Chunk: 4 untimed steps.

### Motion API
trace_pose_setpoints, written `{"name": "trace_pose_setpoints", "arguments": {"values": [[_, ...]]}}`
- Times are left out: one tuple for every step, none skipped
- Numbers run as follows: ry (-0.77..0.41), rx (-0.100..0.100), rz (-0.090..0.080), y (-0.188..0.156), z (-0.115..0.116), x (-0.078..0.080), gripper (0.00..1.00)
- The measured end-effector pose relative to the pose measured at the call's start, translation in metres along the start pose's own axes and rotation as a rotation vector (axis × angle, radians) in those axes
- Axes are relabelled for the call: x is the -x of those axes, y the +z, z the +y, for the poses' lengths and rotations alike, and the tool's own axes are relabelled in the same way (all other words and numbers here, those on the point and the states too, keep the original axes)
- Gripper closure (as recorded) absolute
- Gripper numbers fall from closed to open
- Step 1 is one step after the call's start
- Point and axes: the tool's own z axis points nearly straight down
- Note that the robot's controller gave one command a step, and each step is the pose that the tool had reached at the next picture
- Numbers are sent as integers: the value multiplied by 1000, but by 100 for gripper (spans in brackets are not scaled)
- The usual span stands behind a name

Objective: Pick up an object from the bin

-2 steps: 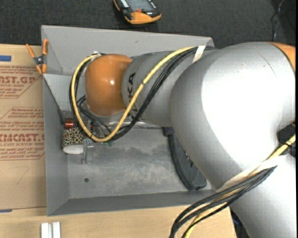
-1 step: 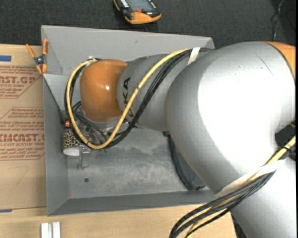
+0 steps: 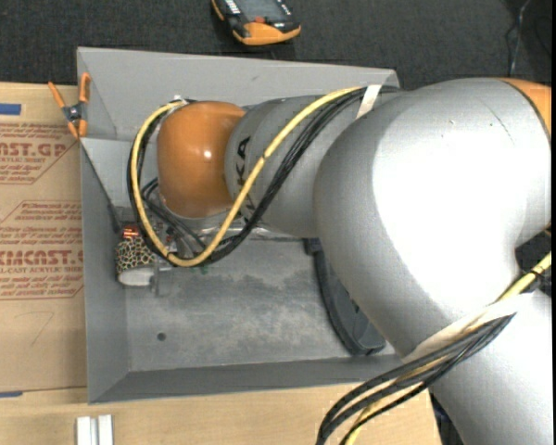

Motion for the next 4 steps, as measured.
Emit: {"name": "trace_pose_setpoints", "arguments": {"values": [[0, 0, 0, 0, 0, 0, 100], [0, 1, -1, -1, 0, 0, 100], [0, -1, 7, -13, 0, -2, 100], [-1, 1, 2, -42, 1, 0, 100]]}}
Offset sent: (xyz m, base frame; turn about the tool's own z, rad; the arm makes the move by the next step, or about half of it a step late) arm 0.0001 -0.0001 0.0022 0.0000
